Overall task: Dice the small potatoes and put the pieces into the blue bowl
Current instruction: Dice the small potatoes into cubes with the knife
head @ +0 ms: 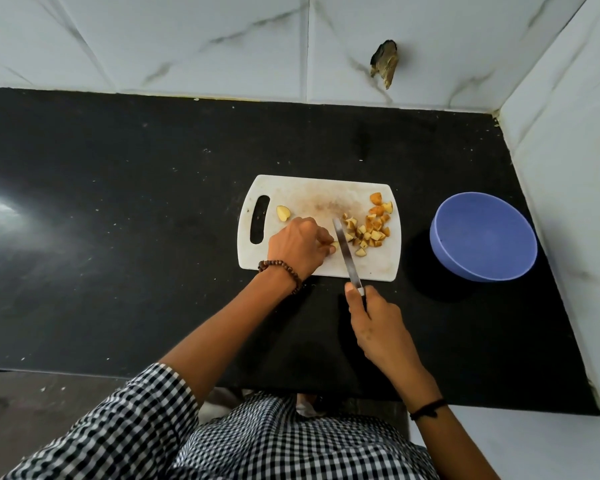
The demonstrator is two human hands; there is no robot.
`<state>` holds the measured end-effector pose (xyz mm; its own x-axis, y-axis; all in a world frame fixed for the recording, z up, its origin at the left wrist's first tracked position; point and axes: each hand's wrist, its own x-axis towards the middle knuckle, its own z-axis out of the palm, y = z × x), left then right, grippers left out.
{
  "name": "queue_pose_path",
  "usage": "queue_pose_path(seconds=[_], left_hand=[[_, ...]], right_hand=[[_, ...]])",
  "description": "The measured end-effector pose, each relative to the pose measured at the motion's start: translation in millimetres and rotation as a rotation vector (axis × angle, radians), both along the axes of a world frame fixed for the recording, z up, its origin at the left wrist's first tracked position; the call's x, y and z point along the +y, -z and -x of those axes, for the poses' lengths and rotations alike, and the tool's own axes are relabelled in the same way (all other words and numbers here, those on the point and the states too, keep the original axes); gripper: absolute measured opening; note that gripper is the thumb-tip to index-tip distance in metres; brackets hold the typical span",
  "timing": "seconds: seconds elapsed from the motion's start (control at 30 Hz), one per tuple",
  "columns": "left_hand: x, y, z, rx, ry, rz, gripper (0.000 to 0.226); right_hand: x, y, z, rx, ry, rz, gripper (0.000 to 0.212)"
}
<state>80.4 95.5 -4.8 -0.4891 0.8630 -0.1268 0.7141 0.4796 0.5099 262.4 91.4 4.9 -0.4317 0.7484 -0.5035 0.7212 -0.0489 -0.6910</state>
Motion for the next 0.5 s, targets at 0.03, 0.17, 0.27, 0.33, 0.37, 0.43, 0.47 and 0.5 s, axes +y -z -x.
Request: queue_pose_path(seconds=[0.03,0.17,0.27,0.33,0.37,0.43,0.47,0.5], left_hand=[[0.0,0.6,-0.8,0.000,-0.014,0.000,0.015],[1.3,2.6,-1.3,-0.006,-0.053,-0.001,0.011],[1.4,1.7,-0.7,-0.005,-0.046,-0.001,0.008],[1.4,1.4,-1.6,0.003,-0.050,-0.001,0.007],[1.5,1.2,-2.2,0.006,-0.053,-0.001,0.007],[2.0,1.7,-2.8,0.001,-0.061,0.002,0.007],[2.3,2.1,-3.2,-0.006,-0.067,0.003,0.008],[2.5,1.9,-3.4,-0.013,-0.073,0.003,0.008]], right_hand=[[0.2,-0.9,1.5,-0.016,-0.018,-0.016,0.042],[1.5,-2.0,4.5,-0.043,-0.054,-0.036,0.042],[3.5,-0.3,5.9,-0.066,-0.064,-0.044,0.043],[4.9,-1.1,7.5,-0.079,-0.072,-0.046,0.043],[5.2,-1.7,8.6,-0.081,-0.079,-0.047,0.043],[5.1,-3.2,10.0,-0.086,-0.104,-0.062,0.043],[5.3,-4.0,10.8,-0.094,-0.119,-0.074,0.043],[6.0,-4.5,11.9,-0.108,-0.139,-0.086,0.044]])
